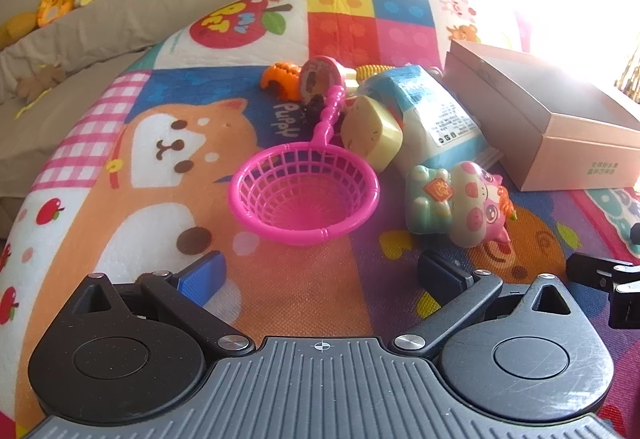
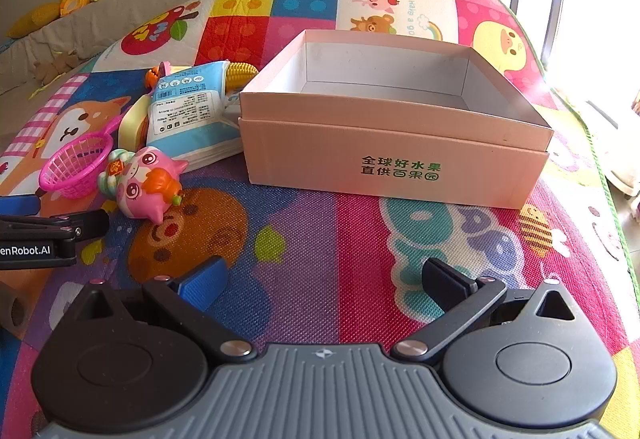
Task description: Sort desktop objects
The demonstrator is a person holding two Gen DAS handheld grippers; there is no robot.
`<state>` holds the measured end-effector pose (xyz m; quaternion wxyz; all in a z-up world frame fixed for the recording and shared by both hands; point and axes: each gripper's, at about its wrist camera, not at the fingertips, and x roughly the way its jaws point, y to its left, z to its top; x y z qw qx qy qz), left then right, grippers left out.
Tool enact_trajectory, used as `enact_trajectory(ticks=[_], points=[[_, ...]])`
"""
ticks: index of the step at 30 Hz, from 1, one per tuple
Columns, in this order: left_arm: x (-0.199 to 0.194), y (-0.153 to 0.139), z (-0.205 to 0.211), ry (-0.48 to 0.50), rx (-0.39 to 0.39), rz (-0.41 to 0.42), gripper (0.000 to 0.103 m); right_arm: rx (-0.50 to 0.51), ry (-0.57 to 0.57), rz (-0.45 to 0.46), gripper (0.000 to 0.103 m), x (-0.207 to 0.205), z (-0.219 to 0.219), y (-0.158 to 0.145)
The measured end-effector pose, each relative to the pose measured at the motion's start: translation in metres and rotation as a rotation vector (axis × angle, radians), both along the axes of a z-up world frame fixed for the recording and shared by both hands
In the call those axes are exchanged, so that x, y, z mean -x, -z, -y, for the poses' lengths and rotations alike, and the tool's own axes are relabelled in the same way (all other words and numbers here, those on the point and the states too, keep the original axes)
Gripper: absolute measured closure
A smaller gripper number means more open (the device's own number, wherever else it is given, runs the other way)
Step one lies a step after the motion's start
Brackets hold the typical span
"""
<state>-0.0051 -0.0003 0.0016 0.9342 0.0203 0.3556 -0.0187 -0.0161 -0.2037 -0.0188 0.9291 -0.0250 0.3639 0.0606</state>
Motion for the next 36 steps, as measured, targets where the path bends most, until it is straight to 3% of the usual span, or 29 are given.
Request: enact_trajectory(ticks=[8,12,25,30,36], points=[[0.004,-0.002,-0.010,0.101,0.013,-0.035,0.000,0.001,0.011,-0.026,0.000,-0.004,-0.001,-0.002],[0.006,-0.004,-0.010,0.115,0.011,-0.061,0.000,-0.003,0.006,-0.018,0.000,-0.002,0.000,-0.002],[0.017,-0.011,-0.007,0.112,0.067,-0.020,0.000,-0.003,-0.013,-0.006,0.000,0.001,0.000,-0.001],[0.020,-0.028,-0.015,0.088,0.027,0.033,0.000,0.009,-0.154,0.021,0.000,0.004,-0.014,-0.009],[0.011,-0.048,-0.035,0.028,0.038,0.064,0.000,0.037,-0.345,0.054,0.000,-0.003,-0.058,-0.016]])
